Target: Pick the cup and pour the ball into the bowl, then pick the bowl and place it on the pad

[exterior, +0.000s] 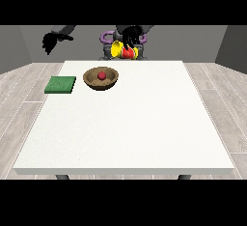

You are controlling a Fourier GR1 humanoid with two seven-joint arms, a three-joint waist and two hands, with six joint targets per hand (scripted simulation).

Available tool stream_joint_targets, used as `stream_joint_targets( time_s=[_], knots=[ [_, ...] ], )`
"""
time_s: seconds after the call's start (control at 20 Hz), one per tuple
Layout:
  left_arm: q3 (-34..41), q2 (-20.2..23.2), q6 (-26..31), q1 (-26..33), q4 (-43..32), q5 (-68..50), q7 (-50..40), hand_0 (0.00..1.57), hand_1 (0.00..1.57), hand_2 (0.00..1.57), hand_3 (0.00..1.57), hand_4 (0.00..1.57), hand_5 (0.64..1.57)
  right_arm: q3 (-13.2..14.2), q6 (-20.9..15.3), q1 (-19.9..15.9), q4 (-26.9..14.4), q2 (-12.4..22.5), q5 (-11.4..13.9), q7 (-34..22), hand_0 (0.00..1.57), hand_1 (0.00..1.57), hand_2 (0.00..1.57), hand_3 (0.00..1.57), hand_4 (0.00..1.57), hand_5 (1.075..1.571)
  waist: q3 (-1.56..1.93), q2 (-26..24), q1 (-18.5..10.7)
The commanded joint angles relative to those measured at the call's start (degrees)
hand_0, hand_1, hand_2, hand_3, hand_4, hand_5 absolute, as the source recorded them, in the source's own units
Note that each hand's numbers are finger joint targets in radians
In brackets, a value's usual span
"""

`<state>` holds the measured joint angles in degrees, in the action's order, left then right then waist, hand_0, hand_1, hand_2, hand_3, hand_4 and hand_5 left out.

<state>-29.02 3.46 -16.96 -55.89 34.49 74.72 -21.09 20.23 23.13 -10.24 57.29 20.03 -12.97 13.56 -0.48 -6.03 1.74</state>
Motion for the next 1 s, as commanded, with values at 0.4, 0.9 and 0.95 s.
stream_joint_targets(
  time_s=[0.4,0.9,0.95],
  knots=[
    [23.42,-3.42,-13.85,19.41,20.46,-49.09,15.90,0.00,0.00,0.00,0.00,0.00,1.553,-2.46,-5.26,-3.74,3.27,-5.92,1.45,1.25,0.00,0.00,0.00,0.00,0.28,1.567,-0.60,10.62,-0.96],
    [25.22,-1.82,5.23,29.66,28.26,-67.78,35.50,0.00,0.00,0.00,0.00,0.00,1.563,-3.91,-19.49,-6.96,1.45,-14.95,5.08,2.63,0.00,0.00,0.00,0.00,0.31,1.569,0.47,12.25,-8.16],
    [24.57,-1.20,7.05,30.04,29.66,-67.89,35.29,0.00,0.00,0.00,0.00,0.00,1.563,-3.13,-20.26,-7.06,-0.76,-15.24,4.76,3.54,0.00,0.00,0.00,0.00,0.32,1.569,0.48,11.96,-8.96]
  ],
)
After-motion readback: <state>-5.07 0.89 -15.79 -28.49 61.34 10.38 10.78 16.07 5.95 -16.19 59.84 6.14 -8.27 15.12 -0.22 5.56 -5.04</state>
